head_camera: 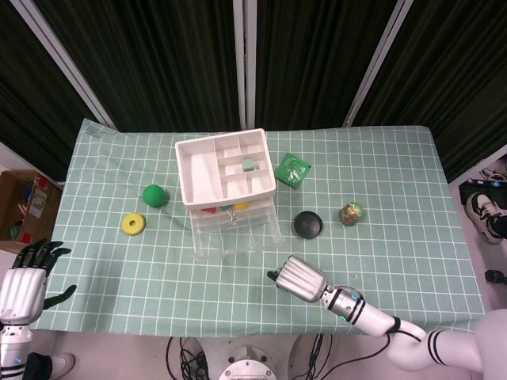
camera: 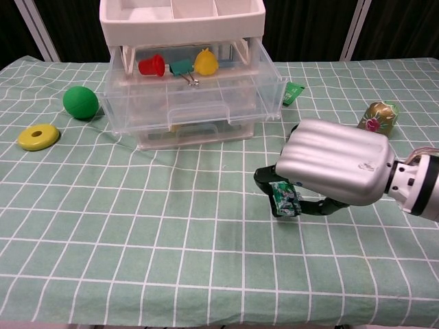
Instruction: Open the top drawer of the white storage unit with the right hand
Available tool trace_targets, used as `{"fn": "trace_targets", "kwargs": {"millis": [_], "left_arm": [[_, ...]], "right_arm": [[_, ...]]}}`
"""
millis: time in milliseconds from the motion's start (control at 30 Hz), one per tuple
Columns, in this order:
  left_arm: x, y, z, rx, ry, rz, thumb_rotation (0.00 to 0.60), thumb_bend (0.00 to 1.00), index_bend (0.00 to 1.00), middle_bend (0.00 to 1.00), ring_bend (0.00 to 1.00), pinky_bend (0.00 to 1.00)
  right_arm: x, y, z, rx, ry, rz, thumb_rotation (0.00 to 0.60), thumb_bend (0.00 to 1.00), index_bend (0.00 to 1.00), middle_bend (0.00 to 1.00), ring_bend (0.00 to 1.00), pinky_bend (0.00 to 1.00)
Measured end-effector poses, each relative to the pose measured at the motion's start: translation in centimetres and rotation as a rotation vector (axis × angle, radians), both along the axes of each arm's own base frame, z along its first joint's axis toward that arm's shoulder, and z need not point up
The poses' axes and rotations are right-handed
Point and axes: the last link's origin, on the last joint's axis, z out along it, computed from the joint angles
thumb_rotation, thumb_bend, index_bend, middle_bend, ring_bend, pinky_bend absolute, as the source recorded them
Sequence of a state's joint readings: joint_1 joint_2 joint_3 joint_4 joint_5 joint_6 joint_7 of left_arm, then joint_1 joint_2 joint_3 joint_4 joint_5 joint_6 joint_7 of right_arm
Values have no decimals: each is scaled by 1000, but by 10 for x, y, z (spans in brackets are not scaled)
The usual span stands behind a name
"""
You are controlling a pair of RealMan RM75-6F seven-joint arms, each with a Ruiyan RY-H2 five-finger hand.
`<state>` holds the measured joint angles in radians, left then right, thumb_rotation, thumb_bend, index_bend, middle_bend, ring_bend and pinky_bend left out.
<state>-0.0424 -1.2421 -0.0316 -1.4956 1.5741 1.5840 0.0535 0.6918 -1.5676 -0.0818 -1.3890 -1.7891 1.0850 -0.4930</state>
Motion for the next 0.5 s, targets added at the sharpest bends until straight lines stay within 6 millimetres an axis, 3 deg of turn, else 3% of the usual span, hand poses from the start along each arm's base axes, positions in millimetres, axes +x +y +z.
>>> {"fn": "trace_targets", "kwargs": {"millis": [67, 133, 233, 333, 500], "left_arm": [[-1, 0, 0, -2, 0, -1, 600, 0, 306, 229, 153, 199], [-2, 0, 0, -2, -2, 0, 600, 0, 306, 229, 153, 199], [-3, 1, 0, 0, -2, 1, 600, 0, 306, 229, 153, 199], [-4, 2, -1, 1, -4, -1, 600, 0, 306, 229, 153, 199], [-6, 3, -2, 2, -5, -7, 600, 0, 306, 229, 153, 199]], "right_arm": [[2, -2, -5, -18, 14, 0, 600, 251, 76, 873, 941, 1000], [3, -2, -6, -28, 18, -11, 600, 148, 1, 863, 940, 1000], [2, 1, 3, -45, 0, -28, 600, 76, 0, 851, 938, 999], [-3, 3, 18, -81, -24, -51, 600, 72, 0, 847, 933, 997], [-30, 14, 61, -194, -78, -153, 600, 89, 31, 770, 819, 965]]}}
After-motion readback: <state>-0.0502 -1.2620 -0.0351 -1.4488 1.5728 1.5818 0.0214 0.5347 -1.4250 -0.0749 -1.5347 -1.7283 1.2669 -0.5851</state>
